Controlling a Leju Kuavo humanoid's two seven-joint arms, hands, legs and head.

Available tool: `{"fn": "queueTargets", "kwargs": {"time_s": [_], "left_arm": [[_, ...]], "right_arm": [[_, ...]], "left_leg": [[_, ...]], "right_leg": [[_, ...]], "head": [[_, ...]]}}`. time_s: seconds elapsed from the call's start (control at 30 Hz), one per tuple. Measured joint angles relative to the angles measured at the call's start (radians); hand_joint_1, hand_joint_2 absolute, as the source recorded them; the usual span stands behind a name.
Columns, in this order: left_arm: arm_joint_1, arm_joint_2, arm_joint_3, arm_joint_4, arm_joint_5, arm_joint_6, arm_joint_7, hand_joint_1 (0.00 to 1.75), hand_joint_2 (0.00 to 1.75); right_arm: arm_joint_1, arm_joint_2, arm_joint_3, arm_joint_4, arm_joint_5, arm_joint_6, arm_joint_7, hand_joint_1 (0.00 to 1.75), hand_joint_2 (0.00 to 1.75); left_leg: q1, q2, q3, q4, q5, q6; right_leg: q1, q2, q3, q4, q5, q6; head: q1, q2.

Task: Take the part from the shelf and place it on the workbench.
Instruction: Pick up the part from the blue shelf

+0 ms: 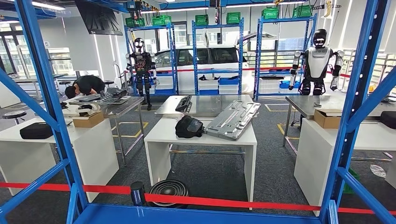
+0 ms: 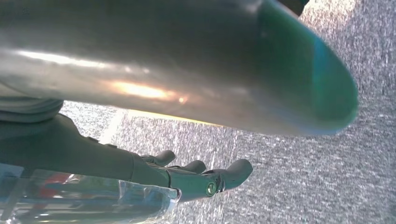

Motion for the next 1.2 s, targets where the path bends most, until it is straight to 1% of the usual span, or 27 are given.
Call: {"fn": "queueTargets", "kwargs": {"time_s": [0.03, 0.07, 0.17, 0.2, 0.23, 0.3, 0.33, 0.37, 0.4, 0.43, 0.47, 0.5, 0.53, 0.57, 0.63, 0.7, 0.73, 0.77, 0.83, 0.87, 0.9, 0.93, 1.0, 1.03, 1.07, 1.13, 1.2], "left_arm": [[0.0, 0.002, -0.001, -0.004, 0.0, 0.0, 0.0, 0.0, 0.0], [0.0, 0.004, -0.001, -0.006, 0.0, 0.001, 0.001, 0.0, 0.0], [0.001, 0.008, -0.003, -0.013, 0.001, 0.002, 0.002, 0.0, 0.0], [0.001, 0.008, -0.004, -0.015, 0.001, 0.002, 0.002, 0.0, 0.0], [0.0, 0.008, -0.005, -0.017, 0.001, 0.002, 0.002, 0.0, 0.0], [0.002, 0.007, -0.008, -0.018, 0.002, 0.002, 0.002, 0.0, 0.0], [0.004, 0.007, -0.01, -0.018, 0.003, 0.002, 0.002, 0.0, 0.0], [0.005, 0.007, -0.011, -0.018, 0.003, 0.002, 0.002, 0.0, 0.0], [0.006, 0.007, -0.012, -0.018, 0.003, 0.002, 0.002, 0.0, 0.0], [0.007, 0.007, -0.013, -0.018, 0.002, 0.003, 0.001, 0.0, 0.0], [0.006, 0.007, -0.013, -0.018, 0.002, 0.003, -0.001, 0.0, 0.0], [0.006, 0.007, -0.013, -0.018, 0.001, 0.004, -0.002, 0.0, 0.0], [0.006, 0.008, -0.013, -0.018, 0.001, 0.004, -0.004, 0.0, 0.0], [0.005, 0.008, -0.013, -0.018, 0.001, 0.004, -0.006, 0.0, 0.0], [0.004, 0.008, -0.014, -0.018, 0.001, 0.005, -0.009, 0.0, 0.0], [0.002, 0.008, -0.014, -0.018, 0.002, 0.006, -0.012, 0.0, 0.0], [0.001, 0.008, -0.015, -0.018, 0.003, 0.006, -0.013, 0.0, 0.0], [0.0, 0.008, -0.016, -0.018, 0.004, 0.006, -0.014, 0.0, 0.0], [-0.001, 0.008, -0.02, -0.018, 0.006, 0.006, -0.016, 0.0, 0.0], [0.0, 0.008, -0.023, -0.018, 0.006, 0.005, -0.016, 0.0, 0.0], [-0.001, 0.007, -0.025, -0.018, 0.006, 0.004, -0.018, 0.0, 0.0], [-0.001, 0.007, -0.027, -0.018, 0.007, 0.003, -0.019, 0.0, 0.0], [-0.006, 0.008, -0.028, -0.018, 0.013, -0.001, -0.022, 0.0, 0.0], [-0.009, 0.008, -0.029, -0.018, 0.016, -0.002, -0.024, 0.0, 0.0], [-0.012, 0.009, -0.03, -0.018, 0.018, -0.003, -0.025, 0.0, 0.0], [-0.014, 0.01, -0.031, -0.018, 0.019, -0.004, -0.027, 0.0, 0.0], [-0.015, 0.011, -0.033, -0.019, 0.019, -0.004, -0.027, 0.0, 0.0]], "right_arm": [[0.0, 0.001, 0.0, 0.0, 0.0, -0.001, 0.0, 0.0, 0.0], [0.0, 0.003, 0.0, 0.0, 0.0, -0.002, 0.0, 0.0, 0.0], [-0.001, 0.005, 0.0, 0.0, 0.0, -0.004, 0.0, 0.0, 0.0], [-0.001, 0.005, 0.0, 0.0, 0.0, -0.004, 0.0, 0.0, 0.0], [-0.001, 0.004, 0.0, 0.0, 0.0, -0.004, 0.0, 0.0, 0.0], [-0.001, 0.003, 0.0, 0.0, 0.0, -0.002, 0.0, 0.0, 0.0], [0.0, 0.002, 0.0, 0.001, 0.0, -0.001, 0.0, 0.0, 0.0], [0.0, 0.001, 0.001, 0.001, 0.0, 0.002, 0.0, 0.0, 0.0], [0.0, 0.001, 0.001, 0.002, 0.0, 0.005, 0.001, 0.0, 0.0], [0.0, 0.001, 0.001, 0.003, 0.0, 0.009, 0.002, 0.0, 0.0], [-0.001, 0.001, 0.001, 0.005, 0.0, 0.012, 0.003, 0.0, 0.0], [-0.002, 0.001, 0.001, 0.007, 0.0, 0.016, 0.005, 0.0, 0.0], [-0.002, 0.001, 0.001, 0.008, 0.0, 0.019, 0.006, 0.0, 0.0], [-0.003, 0.002, 0.001, 0.01, 0.0, 0.022, 0.007, 0.0, 0.0], [-0.003, 0.002, 0.001, 0.012, 0.0, 0.027, 0.008, 0.0, 0.0], [-0.003, 0.003, 0.001, 0.015, 0.0, 0.031, 0.009, 0.0, 0.0], [-0.003, 0.004, 0.001, 0.016, 0.0, 0.033, 0.009, 0.0, 0.0], [-0.003, 0.004, 0.001, 0.018, 0.0, 0.033, 0.009, 0.0, 0.0], [-0.002, 0.005, 0.0, 0.021, 0.0, 0.034, 0.009, 0.0, 0.0], [-0.002, 0.005, 0.0, 0.023, 0.0, 0.035, 0.009, 0.0, 0.0], [-0.001, 0.006, 0.0, 0.024, 0.0, 0.035, 0.009, 0.0, 0.0], [-0.002, 0.006, 0.0, 0.025, 0.0, 0.035, 0.009, 0.0, 0.0], [-0.002, 0.008, -0.002, 0.026, 0.0, 0.035, 0.009, 0.0, 0.0], [-0.003, 0.01, -0.002, 0.027, 0.0, 0.035, 0.009, 0.0, 0.0], [-0.003, 0.011, -0.003, 0.028, 0.0, 0.035, 0.009, 0.0, 0.0], [-0.001, 0.013, -0.004, 0.029, 0.0, 0.035, 0.009, 0.0, 0.0], [0.0, 0.015, -0.005, 0.029, 0.0, 0.035, 0.009, 0.0, 0.0]], "left_leg": [[-0.005, 0.001, 0.021, -0.043, 0.011, 0.008], [-0.009, 0.002, 0.03, -0.064, 0.012, 0.013], [-0.011, 0.004, 0.042, -0.09, 0.023, 0.021], [-0.008, 0.005, 0.05, -0.104, 0.032, 0.025], [-0.006, 0.006, 0.058, -0.118, 0.04, 0.028], [-0.007, 0.007, 0.058, -0.125, 0.046, 0.032], [-0.008, 0.007, 0.057, -0.124, 0.046, 0.032], [-0.009, 0.006, 0.056, -0.124, 0.046, 0.032], [-0.008, 0.006, 0.056, -0.123, 0.045, 0.031], [-0.008, 0.005, 0.056, -0.12, 0.044, 0.029], [-0.007, 0.004, 0.055, -0.115, 0.041, 0.025], [-0.009, 0.004, 0.053, -0.107, 0.035, 0.019], [-0.01, 0.003, 0.05, -0.099, 0.03, 0.014], [-0.012, 0.003, 0.047, -0.093, 0.025, 0.01], [-0.011, 0.004, 0.045, -0.088, 0.021, 0.004], [-0.007, 0.003, 0.035, -0.067, 0.006, -0.005], [-0.004, 0.003, 0.018, -0.032, -0.014, -0.012], [-0.001, 0.003, -0.009, 0.024, -0.042, -0.018], [0.006, 0.003, -0.079, 0.159, -0.095, -0.027], [0.008, 0.003, -0.103, 0.2, -0.102, -0.028], [0.009, 0.003, -0.11, 0.202, -0.09, -0.028], [0.01, 0.002, -0.095, 0.163, -0.059, -0.025], [0.007, 0.001, -0.032, 0.022, 0.01, -0.011], [0.003, 0.001, -0.005, -0.036, 0.03, -0.004], [-0.001, 0.002, 0.01, -0.07, 0.038, 0.002], [-0.007, 0.004, 0.015, -0.083, 0.036, 0.007], [-0.003, 0.004, 0.028, -0.103, 0.047, 0.014]], "right_leg": [[0.001, 0.0, -0.001, -0.001, 0.001, 0.002], [0.0, -0.001, -0.002, -0.001, 0.002, 0.004], [0.001, -0.005, -0.003, -0.007, 0.005, 0.016], [0.003, -0.006, -0.009, 0.006, -0.003, 0.016], [0.005, -0.007, -0.025, 0.041, -0.022, 0.014], [0.004, -0.007, -0.083, 0.162, -0.073, 0.008], [0.003, -0.007, -0.112, 0.221, -0.092, 0.009], [0.003, -0.007, -0.127, 0.251, -0.098, 0.014], [0.002, -0.007, -0.123, 0.242, -0.088, 0.022], [0.0, -0.008, -0.099, 0.193, -0.065, 0.031], [-0.002, -0.008, -0.062, 0.12, -0.037, 0.04], [-0.002, -0.008, -0.028, 0.054, -0.015, 0.042], [-0.002, -0.008, -0.004, 0.007, -0.001, 0.038], [-0.001, -0.007, 0.007, -0.014, 0.003, 0.03], [0.0, -0.006, 0.007, -0.016, 0.004, 0.012], [-0.004, -0.005, 0.01, -0.018, 0.005, 0.002], [-0.007, -0.004, 0.011, -0.018, 0.005, -0.002], [-0.007, -0.004, 0.012, -0.019, 0.005, -0.005], [-0.006, -0.004, 0.012, -0.018, 0.004, -0.008], [-0.006, -0.003, 0.013, -0.018, 0.003, -0.008], [-0.005, -0.003, 0.014, -0.018, 0.003, -0.008], [-0.004, -0.001, 0.015, -0.018, 0.002, -0.008], [-0.002, 0.003, 0.017, -0.019, 0.001, -0.007], [0.0, 0.004, 0.017, -0.019, 0.001, -0.005], [0.0, 0.005, 0.016, -0.019, 0.001, -0.002], [-0.001, 0.004, 0.016, -0.023, 0.002, 0.007], [0.0, 0.002, 0.013, -0.019, -0.002, 0.016]], "head": [[0.0, 0.0], [0.0, 0.0], [-0.001, 0.0], [0.0, 0.0], [0.002, 0.0], [0.004, 0.0], [0.005, 0.0], [0.006, 0.0], [0.006, 0.0], [0.006, 0.0], [0.007, 0.0], [0.008, 0.0], [0.008, 0.0], [0.008, 0.0], [0.006, 0.0], [0.004, 0.0], [0.003, 0.0], [0.002, 0.0], [0.001, 0.0], [0.0, 0.0], [0.0, 0.0], [0.0, 0.0], [0.001, 0.0], [0.001, 0.0], [0.001, 0.0], [0.0, 0.0], [0.001, 0.0]]}}
